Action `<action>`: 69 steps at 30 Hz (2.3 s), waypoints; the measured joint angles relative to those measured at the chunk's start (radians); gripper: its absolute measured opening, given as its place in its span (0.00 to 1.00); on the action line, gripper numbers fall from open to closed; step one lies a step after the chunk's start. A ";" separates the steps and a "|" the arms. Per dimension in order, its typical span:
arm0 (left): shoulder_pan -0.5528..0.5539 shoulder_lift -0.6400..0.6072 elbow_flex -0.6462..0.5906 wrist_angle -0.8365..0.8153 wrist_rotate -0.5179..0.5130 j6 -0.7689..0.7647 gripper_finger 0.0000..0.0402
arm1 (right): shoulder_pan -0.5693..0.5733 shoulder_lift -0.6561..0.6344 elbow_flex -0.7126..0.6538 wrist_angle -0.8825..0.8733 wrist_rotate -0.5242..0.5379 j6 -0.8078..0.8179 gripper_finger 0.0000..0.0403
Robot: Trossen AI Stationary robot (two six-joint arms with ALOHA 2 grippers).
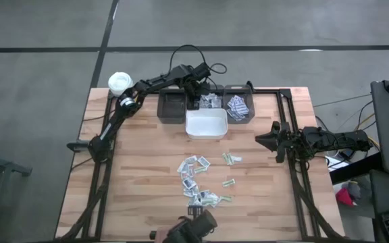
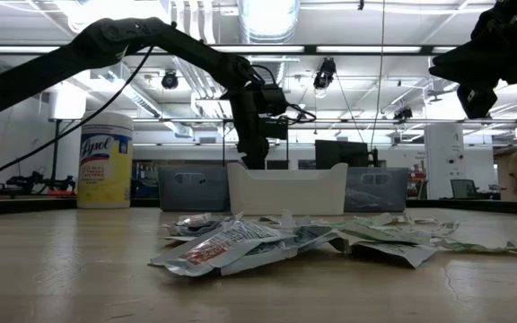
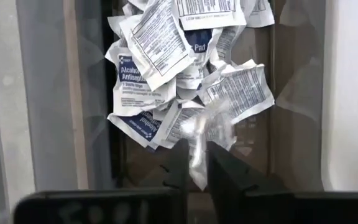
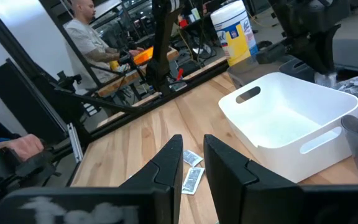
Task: Pick & Place First Aid Supplies
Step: Put the alcohol pad into the middle black bin
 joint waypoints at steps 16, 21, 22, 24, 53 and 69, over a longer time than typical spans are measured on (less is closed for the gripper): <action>-0.088 -0.331 0.025 -0.367 -0.055 -0.254 0.30 | 0.000 0.000 0.000 0.000 0.001 0.000 0.16; -0.179 -0.491 -0.114 -0.379 -0.038 -0.357 0.30 | 0.000 0.000 0.000 0.000 0.001 0.000 0.16; -0.204 -0.517 -0.149 -0.374 -0.036 -0.377 0.30 | 0.000 0.000 0.000 0.000 0.001 0.000 0.16; -0.261 -0.562 -0.217 -0.365 -0.035 -0.419 0.30 | 0.000 0.000 0.000 0.000 0.001 0.000 0.16; -0.799 -0.612 -0.866 0.391 0.065 -0.442 0.30 | 0.000 0.000 0.000 0.000 0.000 0.000 0.16; -0.805 -0.472 -0.869 0.451 0.058 -0.260 0.30 | 0.000 -0.001 0.000 0.000 0.000 0.000 0.16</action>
